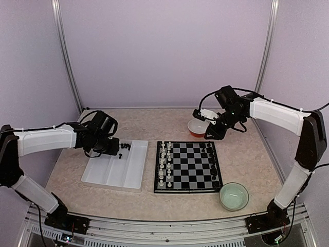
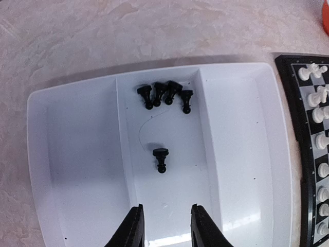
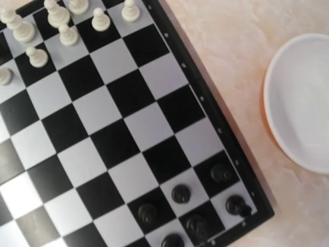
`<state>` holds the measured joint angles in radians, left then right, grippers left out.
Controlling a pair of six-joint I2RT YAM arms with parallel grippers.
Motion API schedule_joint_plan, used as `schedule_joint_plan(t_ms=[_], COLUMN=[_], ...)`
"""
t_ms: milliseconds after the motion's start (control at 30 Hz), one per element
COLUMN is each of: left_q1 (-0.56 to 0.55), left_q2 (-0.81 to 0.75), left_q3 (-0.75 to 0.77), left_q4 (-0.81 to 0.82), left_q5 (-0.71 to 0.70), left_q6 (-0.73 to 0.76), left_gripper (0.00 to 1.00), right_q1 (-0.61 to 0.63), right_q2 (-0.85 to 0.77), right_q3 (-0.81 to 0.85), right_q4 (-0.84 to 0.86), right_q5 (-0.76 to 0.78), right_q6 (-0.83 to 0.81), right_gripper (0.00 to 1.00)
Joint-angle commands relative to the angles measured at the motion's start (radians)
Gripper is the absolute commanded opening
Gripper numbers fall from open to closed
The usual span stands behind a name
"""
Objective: Set up the chess pieces on the board
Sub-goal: Pick up the pawn.
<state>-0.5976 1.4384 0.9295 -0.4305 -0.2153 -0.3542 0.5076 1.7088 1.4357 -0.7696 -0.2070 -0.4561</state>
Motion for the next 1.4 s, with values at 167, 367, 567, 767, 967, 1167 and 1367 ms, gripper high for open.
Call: schedule_joint_plan(t_ms=[167,367,567,767,967,1167,1367], left_q1=[0.044,0.064,0.081,0.087,0.087,0.086,0.089], left_q2=[0.202,0.295,0.384,0.451,0.515,0.551,0.499], left_q3=[0.110,0.182,0.246,0.291,0.327,0.347,0.344], left_q4=[-0.044,-0.080,-0.117,-0.128,-0.153,-0.184,-0.249], left_q5=[0.061,0.077,0.098,0.085,0.069,0.088,0.100], left_q6=[0.000,0.027,0.043,0.039,0.041,0.046,0.047], left_gripper=[0.30,0.34,0.32,0.28,0.24,0.15,0.08], right_q1=[-0.015,-0.015,-0.015,-0.015,-0.015,-0.015,-0.015], right_q2=[-0.109,-0.122,-0.123,-0.125,-0.123,-0.118,-0.102], right_q3=[-0.115,-0.136,-0.136,-0.145,-0.151,-0.151,-0.124], right_q4=[0.054,0.061,0.061,0.061,0.065,0.063,0.054], right_q5=[-0.027,-0.033,-0.046,-0.048,-0.053,-0.056,-0.073], right_q6=[-0.020,-0.023,-0.024,-0.026,-0.027,-0.028,-0.036], right_gripper=[0.29,0.29,0.29,0.29,0.29,0.29,0.29])
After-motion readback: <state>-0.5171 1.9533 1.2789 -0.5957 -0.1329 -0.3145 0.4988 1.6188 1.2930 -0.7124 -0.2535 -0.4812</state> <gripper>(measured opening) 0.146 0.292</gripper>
